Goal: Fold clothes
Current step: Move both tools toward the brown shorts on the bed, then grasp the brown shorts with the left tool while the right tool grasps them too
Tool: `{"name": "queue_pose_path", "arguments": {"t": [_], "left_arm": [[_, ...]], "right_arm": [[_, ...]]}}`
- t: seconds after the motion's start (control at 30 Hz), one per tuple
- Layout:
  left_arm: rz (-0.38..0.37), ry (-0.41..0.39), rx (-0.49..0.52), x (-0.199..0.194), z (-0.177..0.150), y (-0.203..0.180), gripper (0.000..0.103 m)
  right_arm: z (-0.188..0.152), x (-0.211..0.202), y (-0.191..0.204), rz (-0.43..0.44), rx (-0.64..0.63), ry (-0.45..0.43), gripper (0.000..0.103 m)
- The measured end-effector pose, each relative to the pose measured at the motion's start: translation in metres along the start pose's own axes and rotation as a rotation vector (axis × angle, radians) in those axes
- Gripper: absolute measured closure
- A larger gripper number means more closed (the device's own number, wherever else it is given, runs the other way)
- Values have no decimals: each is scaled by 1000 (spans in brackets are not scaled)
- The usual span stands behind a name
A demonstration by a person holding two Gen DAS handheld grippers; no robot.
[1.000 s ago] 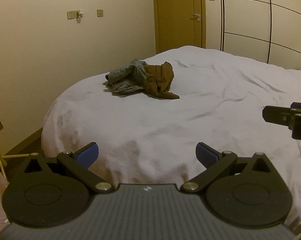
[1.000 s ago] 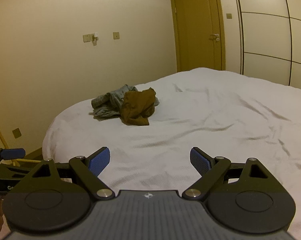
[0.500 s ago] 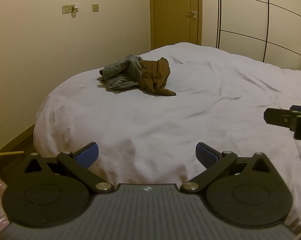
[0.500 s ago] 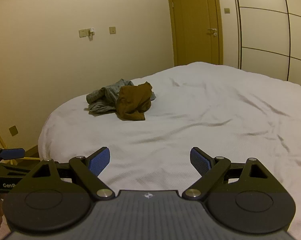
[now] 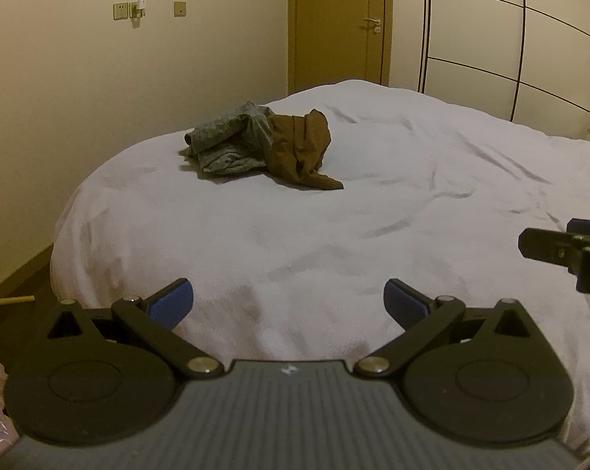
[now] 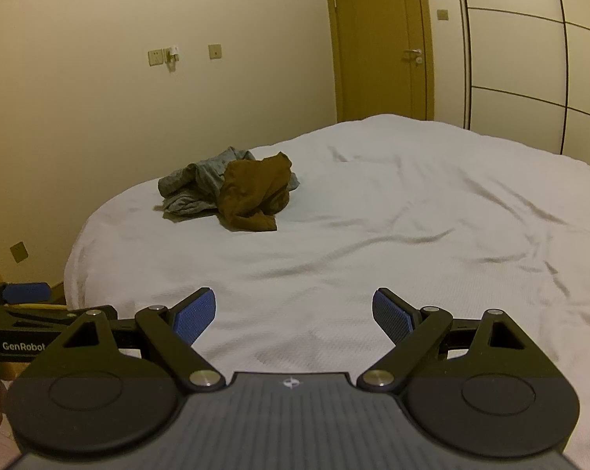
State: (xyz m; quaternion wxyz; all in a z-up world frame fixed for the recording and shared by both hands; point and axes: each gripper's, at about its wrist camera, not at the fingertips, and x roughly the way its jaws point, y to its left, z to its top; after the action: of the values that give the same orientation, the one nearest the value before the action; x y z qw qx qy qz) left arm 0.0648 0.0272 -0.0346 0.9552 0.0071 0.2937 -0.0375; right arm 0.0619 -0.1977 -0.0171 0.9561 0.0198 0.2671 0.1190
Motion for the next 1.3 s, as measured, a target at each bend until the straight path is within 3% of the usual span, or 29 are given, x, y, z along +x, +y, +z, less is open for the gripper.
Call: {"name": "queue_pose_path", "arguments": {"t": [0.2,0.4,0.67,0.73,0.8,0.9,1.03,1.3], "left_arm": [[22,-22,16,31,12,3,1],[45,-55,29,79,26,8,1],[49,-100,89,155,47,6,4],[59,-72,107,170,55,2,9],[43,-38,119,176,65,-1,9],[25,20,144,176,85,-4,9],[-5,89,146,173,109,-1,6],[-77,214,157,173,153,4,1]], "right_arm": [[8,21,-5,3,7,1,14],[15,73,-16,2,-6,-18,14],[46,172,-36,38,-47,-30,14],[55,194,-35,58,-45,-11,15],[70,203,-31,74,-44,-17,15],[87,212,-28,84,-5,42,15],[117,213,-19,56,-37,146,15],[190,216,-2,-13,-71,234,20]]}}
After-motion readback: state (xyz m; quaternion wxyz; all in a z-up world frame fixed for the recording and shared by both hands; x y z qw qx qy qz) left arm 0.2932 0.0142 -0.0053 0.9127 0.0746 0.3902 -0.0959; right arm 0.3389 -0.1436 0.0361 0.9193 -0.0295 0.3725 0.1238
